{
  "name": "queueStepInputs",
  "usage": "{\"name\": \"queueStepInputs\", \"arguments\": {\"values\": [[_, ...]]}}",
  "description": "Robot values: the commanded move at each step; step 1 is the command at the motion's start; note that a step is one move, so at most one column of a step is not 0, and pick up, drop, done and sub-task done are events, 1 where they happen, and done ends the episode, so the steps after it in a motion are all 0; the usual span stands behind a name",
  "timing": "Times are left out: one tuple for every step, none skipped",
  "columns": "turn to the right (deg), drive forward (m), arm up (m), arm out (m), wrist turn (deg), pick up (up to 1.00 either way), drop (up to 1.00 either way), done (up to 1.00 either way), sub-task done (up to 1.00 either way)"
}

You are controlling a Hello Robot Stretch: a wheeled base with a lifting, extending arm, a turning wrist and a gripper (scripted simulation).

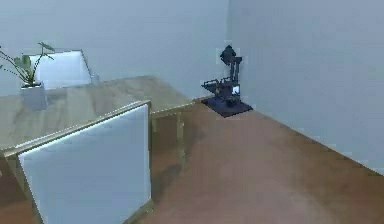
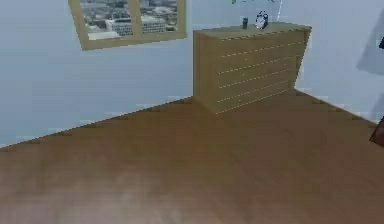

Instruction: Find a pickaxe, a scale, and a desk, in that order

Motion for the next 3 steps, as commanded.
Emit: {"name": "queueStepInputs", "arguments": {"values": [[-45.0,0.00,0.00,0.00,0.0,0.00,0.00,0.00,0.00],[-45.0,0.00,0.00,0.00,0.0,0.00,0.00,0.00,0.00],[-3.0,0.00,0.00,0.00,0.0,0.00,0.00,0.00,0.00]]}}
